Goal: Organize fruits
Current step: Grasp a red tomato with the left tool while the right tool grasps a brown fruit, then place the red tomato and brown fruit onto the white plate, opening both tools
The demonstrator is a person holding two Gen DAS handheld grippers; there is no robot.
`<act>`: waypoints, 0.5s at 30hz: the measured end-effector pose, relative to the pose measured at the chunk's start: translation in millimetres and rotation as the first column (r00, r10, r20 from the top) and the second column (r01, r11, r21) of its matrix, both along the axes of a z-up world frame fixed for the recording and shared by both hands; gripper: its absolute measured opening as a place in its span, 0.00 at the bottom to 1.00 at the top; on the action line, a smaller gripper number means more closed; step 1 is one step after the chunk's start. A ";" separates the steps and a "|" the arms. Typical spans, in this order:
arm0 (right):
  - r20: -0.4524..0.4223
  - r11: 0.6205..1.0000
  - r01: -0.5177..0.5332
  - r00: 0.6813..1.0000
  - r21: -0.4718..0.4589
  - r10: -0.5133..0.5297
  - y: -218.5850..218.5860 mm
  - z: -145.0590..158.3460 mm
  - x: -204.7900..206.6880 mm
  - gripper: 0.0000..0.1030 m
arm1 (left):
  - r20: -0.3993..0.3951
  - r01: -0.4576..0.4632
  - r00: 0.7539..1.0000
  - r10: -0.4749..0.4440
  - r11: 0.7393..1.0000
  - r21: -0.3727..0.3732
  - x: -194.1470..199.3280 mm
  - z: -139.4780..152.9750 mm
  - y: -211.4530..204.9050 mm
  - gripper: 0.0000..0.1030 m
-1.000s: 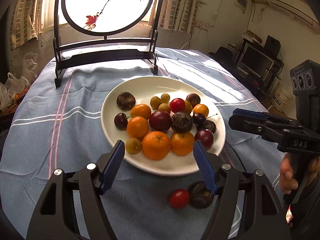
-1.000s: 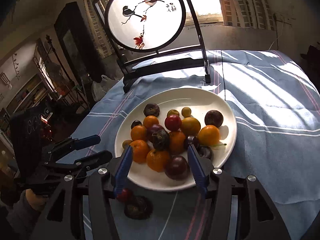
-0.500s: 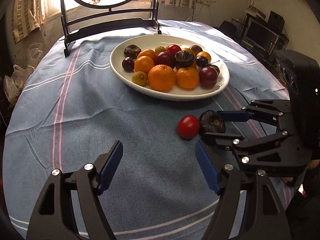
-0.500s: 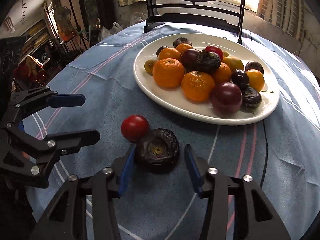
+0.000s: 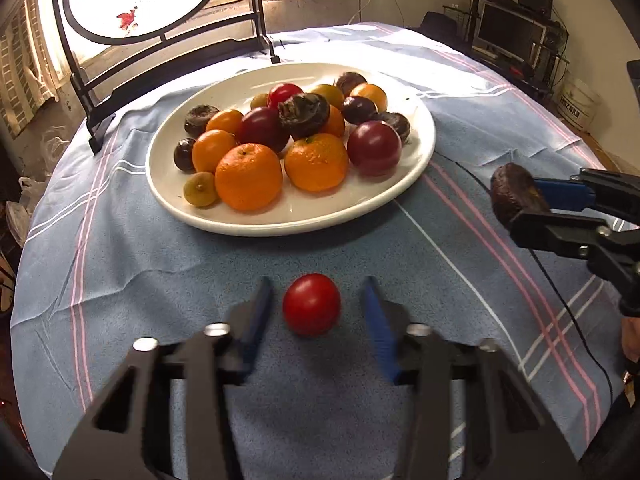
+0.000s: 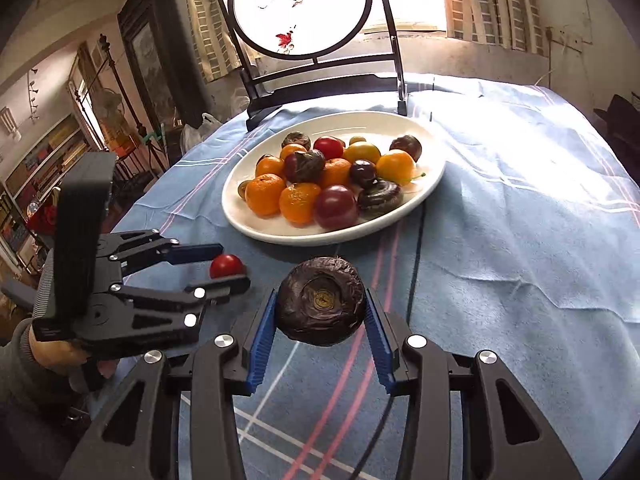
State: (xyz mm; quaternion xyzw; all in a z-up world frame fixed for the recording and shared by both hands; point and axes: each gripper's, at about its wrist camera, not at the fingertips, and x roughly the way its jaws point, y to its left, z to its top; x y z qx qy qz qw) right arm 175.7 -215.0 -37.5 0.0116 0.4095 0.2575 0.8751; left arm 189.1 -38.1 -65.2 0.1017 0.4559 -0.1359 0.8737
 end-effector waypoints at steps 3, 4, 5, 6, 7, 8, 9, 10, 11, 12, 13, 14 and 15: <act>-0.006 1.000 -0.003 1.000 0.007 0.003 -7.6 -2.4 -1.5 0.42 | 0.019 0.005 1.000 -0.005 1.000 -0.009 -5.3 -0.7 0.8 0.27; -0.006 1.000 -0.001 1.000 0.008 0.001 -9.6 -2.8 -0.6 0.42 | 0.011 0.008 1.000 -0.007 1.000 -0.027 -7.3 0.3 2.4 0.27; -0.006 1.000 0.001 1.000 0.009 -0.001 -11.6 -2.9 -1.5 0.42 | 0.008 0.014 1.000 -0.013 0.999 -0.050 -10.0 2.3 4.3 0.27; -0.006 1.000 0.003 1.000 0.015 -0.003 -12.3 -2.2 -1.0 0.42 | 0.016 0.015 1.000 -0.014 0.998 -0.064 -13.3 5.3 6.0 0.27; -0.004 1.000 0.003 1.000 0.022 -0.003 -12.9 -0.6 -0.3 0.42 | 0.030 0.014 0.999 -0.011 0.997 -0.074 -16.9 9.6 7.8 0.27; 0.000 1.000 0.001 1.000 0.031 -0.001 -12.9 1.7 -0.9 0.42 | 0.041 0.012 0.999 -0.009 0.996 -0.085 -19.6 14.1 9.4 0.27; 0.006 0.999 -0.004 1.000 0.041 0.004 -12.5 4.8 -1.6 0.42 | 0.050 0.010 0.999 -0.005 0.995 -0.099 -22.2 19.5 12.1 0.27; 0.012 0.999 -0.009 1.000 0.051 0.008 -11.6 8.5 -1.8 0.42 | 0.063 0.007 0.998 0.000 0.993 -0.115 -24.2 25.7 15.1 0.27; 0.018 0.998 -0.015 1.000 0.058 0.014 -10.4 12.4 -2.4 0.42 | 0.079 0.004 0.997 0.006 0.991 -0.130 -25.7 32.5 18.2 0.27; 0.026 0.998 -0.024 0.999 0.064 0.022 -8.4 17.5 -1.0 0.42 | 0.097 0.001 0.995 0.013 0.990 -0.144 -26.3 40.0 21.5 0.27; 0.036 0.997 -0.029 0.999 0.066 0.027 -5.7 23.4 1.2 0.42 | 0.112 -0.002 0.994 0.019 0.988 -0.157 -25.3 47.2 24.3 0.27; 0.047 0.997 -0.032 0.998 0.066 0.029 -3.1 30.2 5.6 0.42 | 0.121 -0.004 0.992 0.025 0.985 -0.170 -21.1 53.9 27.6 0.27; 0.056 0.997 -0.033 0.998 0.068 0.029 -0.9 37.4 11.5 0.42 | 0.126 -0.010 0.992 0.033 0.983 -0.184 -15.5 59.4 30.8 0.27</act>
